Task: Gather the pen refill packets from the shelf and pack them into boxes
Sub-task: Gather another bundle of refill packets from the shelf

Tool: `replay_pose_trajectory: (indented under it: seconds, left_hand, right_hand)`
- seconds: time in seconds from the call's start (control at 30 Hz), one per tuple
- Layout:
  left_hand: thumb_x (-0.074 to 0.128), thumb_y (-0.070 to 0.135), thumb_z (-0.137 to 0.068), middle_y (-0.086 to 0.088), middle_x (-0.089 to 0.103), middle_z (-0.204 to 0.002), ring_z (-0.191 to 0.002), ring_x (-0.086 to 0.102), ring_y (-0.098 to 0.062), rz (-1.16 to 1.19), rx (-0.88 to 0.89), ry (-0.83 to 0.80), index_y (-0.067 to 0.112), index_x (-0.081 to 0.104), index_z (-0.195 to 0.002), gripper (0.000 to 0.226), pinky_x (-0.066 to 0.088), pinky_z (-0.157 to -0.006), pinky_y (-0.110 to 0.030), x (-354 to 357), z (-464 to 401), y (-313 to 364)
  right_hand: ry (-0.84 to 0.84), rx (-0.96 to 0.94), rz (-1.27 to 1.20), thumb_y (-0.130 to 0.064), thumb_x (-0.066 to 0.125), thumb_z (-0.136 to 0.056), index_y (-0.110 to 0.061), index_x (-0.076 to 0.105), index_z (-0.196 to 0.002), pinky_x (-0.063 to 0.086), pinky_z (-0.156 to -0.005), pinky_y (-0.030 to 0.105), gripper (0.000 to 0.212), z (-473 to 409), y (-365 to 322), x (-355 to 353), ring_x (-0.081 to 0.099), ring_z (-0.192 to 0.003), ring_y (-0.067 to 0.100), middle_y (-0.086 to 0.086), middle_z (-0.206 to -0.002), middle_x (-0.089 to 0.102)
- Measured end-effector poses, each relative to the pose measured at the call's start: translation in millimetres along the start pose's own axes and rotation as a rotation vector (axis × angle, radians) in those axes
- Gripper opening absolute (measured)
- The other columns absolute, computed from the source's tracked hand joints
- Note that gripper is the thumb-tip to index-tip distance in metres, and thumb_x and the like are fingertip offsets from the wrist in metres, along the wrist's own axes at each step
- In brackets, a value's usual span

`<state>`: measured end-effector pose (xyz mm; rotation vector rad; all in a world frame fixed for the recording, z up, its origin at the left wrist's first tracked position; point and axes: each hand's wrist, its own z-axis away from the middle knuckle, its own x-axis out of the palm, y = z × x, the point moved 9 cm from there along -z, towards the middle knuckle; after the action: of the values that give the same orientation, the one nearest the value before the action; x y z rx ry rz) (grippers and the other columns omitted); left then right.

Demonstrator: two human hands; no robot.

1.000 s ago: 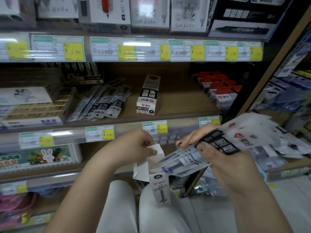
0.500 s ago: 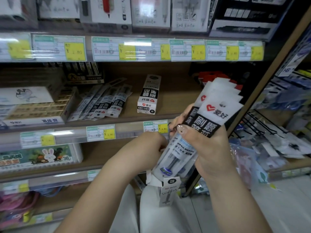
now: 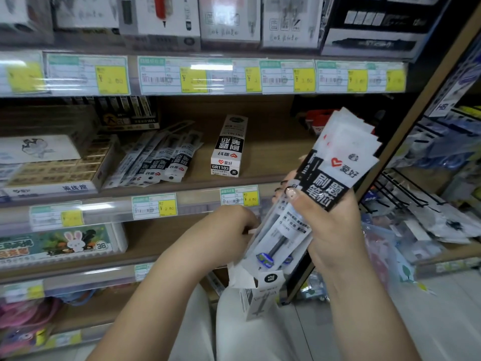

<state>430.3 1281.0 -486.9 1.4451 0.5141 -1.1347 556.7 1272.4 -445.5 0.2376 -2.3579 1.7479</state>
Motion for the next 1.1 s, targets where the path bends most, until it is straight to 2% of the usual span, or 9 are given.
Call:
replay_pose_trajectory:
  seconds: [0.13, 0.3, 0.37, 0.47, 0.6, 0.83, 0.93, 1.03, 1.1]
  left_hand:
    - [0.053, 0.014, -0.085, -0.017, 0.062, -0.079, -0.064, 0.048, -0.023, 0.012, 0.001, -0.002, 0.003, 0.061, -0.076, 0.016, 0.038, -0.057, -0.030, 1, 0, -5]
    - [0.057, 0.017, -0.088, 0.003, 0.047, -0.060, -0.052, 0.039, -0.007, -0.005, 0.003, 0.004, 0.013, 0.060, -0.069, 0.020, 0.029, -0.050, -0.025, -4, 1, -3]
    - [0.057, 0.018, -0.088, 0.005, 0.053, -0.062, -0.054, 0.044, -0.006, 0.008, 0.003, -0.002, 0.017, 0.061, -0.068, 0.020, 0.036, -0.052, -0.024, -3, 1, -3]
    - [0.053, 0.013, -0.086, -0.002, 0.069, -0.085, -0.076, 0.062, -0.017, 0.059, 0.012, -0.015, 0.015, 0.070, -0.089, 0.018, 0.053, -0.069, -0.035, 1, 2, 3]
    - [0.049, 0.007, -0.085, -0.008, 0.068, -0.099, -0.088, 0.062, -0.023, 0.075, -0.019, -0.010, 0.013, 0.067, -0.103, 0.026, 0.054, -0.079, -0.038, 0, 4, 9]
    - [0.049, 0.011, -0.088, -0.008, 0.068, -0.094, -0.085, 0.063, -0.023, 0.025, -0.014, 0.004, 0.009, 0.069, -0.090, 0.020, 0.054, -0.077, -0.041, 2, 3, 1]
    - [0.049, 0.006, -0.082, -0.005, 0.068, -0.086, -0.079, 0.063, -0.021, 0.032, -0.026, 0.003, 0.014, 0.067, -0.082, 0.020, 0.055, -0.072, -0.041, 1, 2, -4]
    - [0.049, 0.005, -0.082, 0.005, 0.057, -0.066, -0.061, 0.052, -0.008, 0.029, -0.053, 0.025, 0.022, 0.058, -0.067, 0.024, 0.041, -0.053, -0.024, -6, 4, -8]
    - [0.053, 0.009, -0.085, 0.006, 0.060, -0.068, -0.061, 0.053, -0.006, 0.049, -0.058, 0.032, 0.020, 0.063, -0.071, 0.020, 0.042, -0.053, -0.024, -8, 3, -12]
  right_hand:
    - [0.036, -0.018, -0.007, -0.012, 0.067, -0.067, -0.024, 0.062, -0.089, 0.054, -0.069, 0.027, 0.026, 1, -5, -3, 0.069, -0.078, 0.009, -0.010, -0.078, 0.071]
    - [0.007, -0.057, 0.118, -0.014, 0.071, -0.066, -0.027, 0.061, -0.087, 0.052, -0.067, 0.020, 0.026, 6, -15, 2, 0.068, -0.079, 0.005, -0.013, -0.080, 0.071]
    - [-0.034, -0.061, 0.180, -0.009, 0.075, -0.070, -0.029, 0.059, -0.088, 0.051, -0.066, 0.017, 0.031, 7, -17, 8, 0.067, -0.078, -0.001, -0.020, -0.079, 0.070]
    - [-0.089, -0.052, 0.197, 0.008, 0.070, -0.075, -0.030, 0.055, -0.094, 0.050, -0.066, 0.010, 0.044, 9, -16, 22, 0.065, -0.081, -0.008, -0.028, -0.081, 0.068]
    - [-0.070, -0.073, 0.142, 0.014, 0.071, -0.071, -0.026, 0.055, -0.099, 0.051, -0.069, 0.012, 0.052, 11, -11, 29, 0.066, -0.084, -0.004, -0.024, -0.085, 0.070]
    - [0.070, -0.008, 0.003, -0.009, 0.069, -0.060, -0.026, 0.056, -0.095, 0.053, -0.067, 0.019, 0.041, 14, 11, 13, 0.068, -0.080, 0.002, -0.016, -0.081, 0.072]
    - [0.041, 0.060, 0.054, -0.014, 0.070, -0.059, -0.027, 0.056, -0.095, 0.055, -0.071, 0.023, 0.040, 17, 26, 11, 0.068, -0.081, 0.002, -0.018, -0.082, 0.072]
    - [0.008, 0.091, 0.146, -0.019, 0.072, -0.059, -0.026, 0.056, -0.095, 0.055, -0.072, 0.022, 0.039, 22, 32, 10, 0.068, -0.084, 0.002, -0.019, -0.084, 0.071]
    - [-0.029, 0.096, 0.171, -0.014, 0.077, -0.060, -0.019, 0.059, -0.096, 0.054, -0.068, 0.019, 0.040, 24, 31, 11, 0.068, -0.082, 0.003, -0.016, -0.082, 0.072]
